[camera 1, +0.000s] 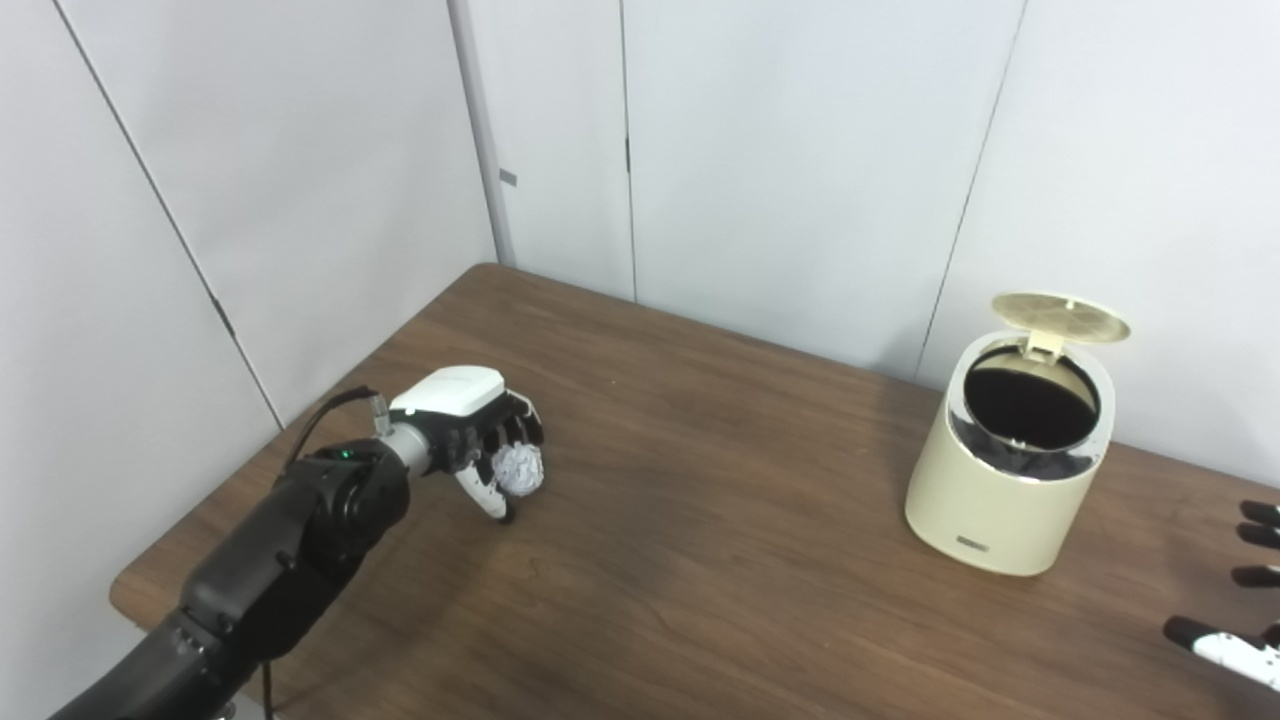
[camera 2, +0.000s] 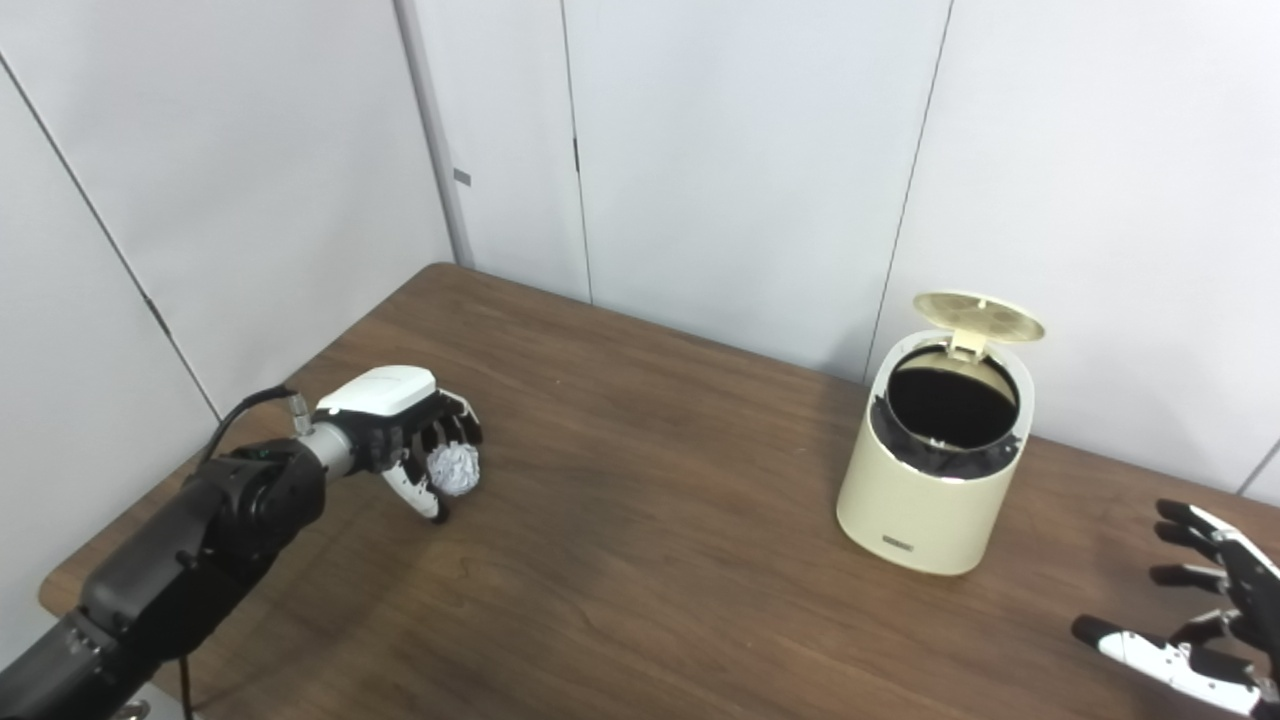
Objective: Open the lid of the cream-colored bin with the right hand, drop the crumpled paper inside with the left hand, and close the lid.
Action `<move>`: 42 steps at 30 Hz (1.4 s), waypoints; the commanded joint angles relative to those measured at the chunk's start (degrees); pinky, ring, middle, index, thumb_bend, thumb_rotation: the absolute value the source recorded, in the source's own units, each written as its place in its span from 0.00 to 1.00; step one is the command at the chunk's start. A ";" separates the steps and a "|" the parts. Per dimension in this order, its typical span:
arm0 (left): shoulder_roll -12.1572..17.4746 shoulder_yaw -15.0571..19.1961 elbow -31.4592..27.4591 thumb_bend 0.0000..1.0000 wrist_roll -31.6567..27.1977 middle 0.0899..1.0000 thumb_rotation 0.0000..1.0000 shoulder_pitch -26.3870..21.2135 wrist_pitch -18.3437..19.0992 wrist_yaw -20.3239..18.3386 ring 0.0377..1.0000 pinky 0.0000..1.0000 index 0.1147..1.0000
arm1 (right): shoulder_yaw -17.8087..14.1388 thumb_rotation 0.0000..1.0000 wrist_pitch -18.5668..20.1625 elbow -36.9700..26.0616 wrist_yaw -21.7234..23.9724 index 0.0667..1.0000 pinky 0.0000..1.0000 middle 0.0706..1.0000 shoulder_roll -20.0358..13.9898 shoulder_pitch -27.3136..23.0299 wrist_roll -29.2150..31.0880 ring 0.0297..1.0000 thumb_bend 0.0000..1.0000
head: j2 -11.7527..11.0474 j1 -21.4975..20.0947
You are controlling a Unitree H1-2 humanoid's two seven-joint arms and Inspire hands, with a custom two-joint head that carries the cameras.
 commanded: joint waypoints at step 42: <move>-0.76 -1.44 -1.46 0.52 1.80 0.36 0.00 -0.68 -6.12 9.33 0.32 0.26 0.45 | -0.47 0.27 0.59 -3.10 -0.12 0.85 0.40 0.85 -0.60 -0.53 -0.23 0.69 0.73 | 0.91 -0.41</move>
